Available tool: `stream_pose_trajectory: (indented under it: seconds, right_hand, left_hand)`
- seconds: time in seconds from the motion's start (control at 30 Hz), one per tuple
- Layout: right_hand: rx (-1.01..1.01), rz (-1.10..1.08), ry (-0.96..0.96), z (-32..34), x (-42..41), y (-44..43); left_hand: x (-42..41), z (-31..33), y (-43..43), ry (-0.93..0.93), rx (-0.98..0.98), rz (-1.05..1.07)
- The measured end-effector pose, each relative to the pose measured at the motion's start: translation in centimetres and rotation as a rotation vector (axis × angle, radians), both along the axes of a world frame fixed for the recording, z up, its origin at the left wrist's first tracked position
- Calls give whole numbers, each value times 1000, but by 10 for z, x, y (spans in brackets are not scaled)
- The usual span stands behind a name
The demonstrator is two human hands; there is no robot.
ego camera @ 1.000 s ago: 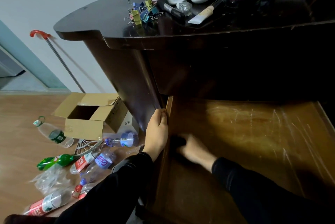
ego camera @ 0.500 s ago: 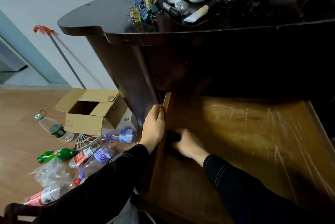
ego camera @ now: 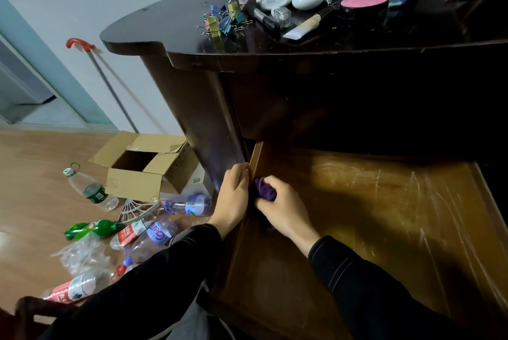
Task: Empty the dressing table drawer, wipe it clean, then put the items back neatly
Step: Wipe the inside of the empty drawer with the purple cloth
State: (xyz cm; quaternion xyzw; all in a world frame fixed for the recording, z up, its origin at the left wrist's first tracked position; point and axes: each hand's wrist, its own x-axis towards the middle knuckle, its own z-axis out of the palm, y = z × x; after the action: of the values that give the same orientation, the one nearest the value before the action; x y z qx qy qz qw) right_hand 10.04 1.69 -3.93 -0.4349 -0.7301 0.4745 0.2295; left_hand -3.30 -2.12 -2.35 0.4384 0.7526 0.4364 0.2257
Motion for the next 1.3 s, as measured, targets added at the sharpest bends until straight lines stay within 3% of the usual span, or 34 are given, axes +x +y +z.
stream_pose_trajectory:
  seconds: [0.17, 0.33, 0.5, 0.67, 0.83, 1.0, 1.07, 1.17, 1.3]
  right_hand:
    - [-115, 76, -41, -5, 4, -2]
    - [81, 15, 29, 0, 4, -11]
    - [-85, 144, -221, -14, 11, -15]
    - [74, 22, -2, -4, 5, -17]
    - [-84, 106, -148, -11, 11, -21]
    - [96, 33, 4, 2, 5, -19]
    - [14, 54, 31, -3, 7, -23]
    - [-114, 158, -152, -10, 13, -18]
    - [24, 112, -82, 0, 11, -19]
  left_hand:
    - [5, -1, -18, -146, 4, -18]
    - [8, 2, -16, -156, 6, 26]
    - [7, 2, -17, -140, -34, 27]
    - [9, 3, -16, -137, -25, 39]
    - [11, 6, -19, -142, -47, 25]
    - [12, 7, -17, -158, -28, 49]
    - [12, 8, -17, -155, -35, 45]
    - [12, 8, -19, -160, -54, 37]
    - [11, 7, -18, -162, -33, 52]
